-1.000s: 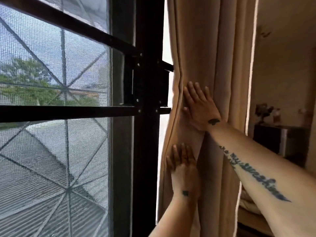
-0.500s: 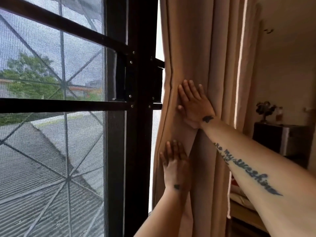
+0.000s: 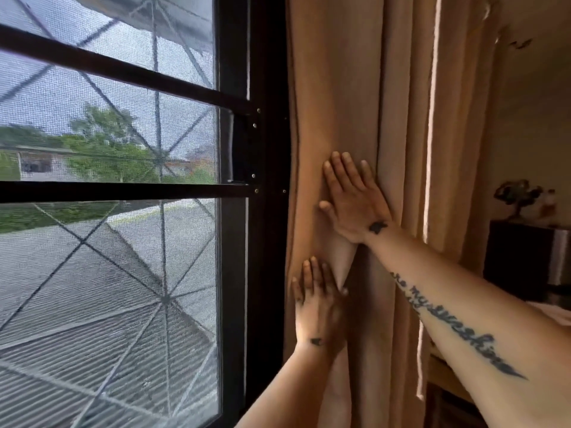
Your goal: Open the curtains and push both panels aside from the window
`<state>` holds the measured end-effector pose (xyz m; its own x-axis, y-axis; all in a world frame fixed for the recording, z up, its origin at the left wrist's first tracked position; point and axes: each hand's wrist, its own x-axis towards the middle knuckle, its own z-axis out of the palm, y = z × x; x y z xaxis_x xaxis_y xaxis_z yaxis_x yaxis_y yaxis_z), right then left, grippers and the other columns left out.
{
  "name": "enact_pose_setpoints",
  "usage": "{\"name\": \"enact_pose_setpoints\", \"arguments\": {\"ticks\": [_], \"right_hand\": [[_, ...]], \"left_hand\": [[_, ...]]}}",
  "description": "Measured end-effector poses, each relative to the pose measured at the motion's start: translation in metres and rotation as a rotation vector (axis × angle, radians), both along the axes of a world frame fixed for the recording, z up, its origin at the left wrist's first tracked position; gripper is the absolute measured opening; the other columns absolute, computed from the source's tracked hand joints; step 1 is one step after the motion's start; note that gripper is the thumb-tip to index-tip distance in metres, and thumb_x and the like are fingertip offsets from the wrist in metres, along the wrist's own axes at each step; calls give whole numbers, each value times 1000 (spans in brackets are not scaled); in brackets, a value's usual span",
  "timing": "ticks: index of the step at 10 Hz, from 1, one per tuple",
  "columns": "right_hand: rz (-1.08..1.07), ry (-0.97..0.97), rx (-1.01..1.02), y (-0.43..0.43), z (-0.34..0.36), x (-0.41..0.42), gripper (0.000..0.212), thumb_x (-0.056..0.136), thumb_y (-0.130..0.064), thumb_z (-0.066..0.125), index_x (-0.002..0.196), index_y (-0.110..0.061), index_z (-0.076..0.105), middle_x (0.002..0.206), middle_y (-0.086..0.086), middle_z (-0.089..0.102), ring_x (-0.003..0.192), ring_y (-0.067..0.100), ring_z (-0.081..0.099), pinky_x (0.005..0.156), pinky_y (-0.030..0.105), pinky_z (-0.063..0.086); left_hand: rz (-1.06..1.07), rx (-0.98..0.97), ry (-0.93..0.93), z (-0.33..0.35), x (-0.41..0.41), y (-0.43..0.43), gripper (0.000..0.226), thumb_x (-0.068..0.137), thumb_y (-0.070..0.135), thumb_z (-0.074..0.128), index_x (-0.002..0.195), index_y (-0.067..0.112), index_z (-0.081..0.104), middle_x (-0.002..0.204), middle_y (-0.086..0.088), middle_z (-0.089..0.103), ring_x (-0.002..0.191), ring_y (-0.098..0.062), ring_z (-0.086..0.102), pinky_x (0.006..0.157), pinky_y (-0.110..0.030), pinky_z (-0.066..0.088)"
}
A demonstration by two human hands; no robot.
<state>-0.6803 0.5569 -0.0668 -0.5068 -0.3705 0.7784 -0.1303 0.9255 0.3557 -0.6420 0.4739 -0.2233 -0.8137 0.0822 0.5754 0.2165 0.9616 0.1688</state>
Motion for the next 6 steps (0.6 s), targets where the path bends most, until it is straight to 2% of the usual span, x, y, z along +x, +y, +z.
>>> {"name": "enact_pose_setpoints", "arguments": {"ticks": [2,3,4,5,6], "right_hand": [[10,-1,19,-16,-3,26,64,91,-42,25,139,-9,-1,154,12,3,141,24,-2,112,41,-9],[-8,-22,15,-26,-9,43,67,91,-41,32,139,-8,-1,154,12,3,141,24,-2,113,43,-8],[-15,-49,-20,-39,-22,62,68,91,-40,35,139,-7,2,154,14,6,141,26,-1,113,44,-9],[39,-38,-88,-62,-34,84,64,90,-40,36,138,-5,13,152,17,16,140,29,9,109,44,-9],[136,-37,-185,-100,-43,114,69,80,-45,27,135,-3,27,146,22,30,135,36,25,110,53,7]], "left_hand": [[-9,-17,24,-7,24,-21,58,76,42,34,109,11,70,115,-8,71,111,-22,65,85,-40,54],[-33,-32,29,-10,46,-41,56,77,40,34,109,10,70,116,-9,71,112,-22,64,86,-39,53],[-6,-93,23,-20,68,-78,56,76,41,35,108,12,70,117,-6,71,112,-20,63,85,-34,52],[51,-169,-2,-30,97,-132,57,74,41,35,104,12,73,116,-7,71,113,-20,62,85,-36,52],[130,-191,31,-55,143,-200,56,67,43,35,92,15,76,106,-6,75,100,-21,70,69,-38,58]]}}
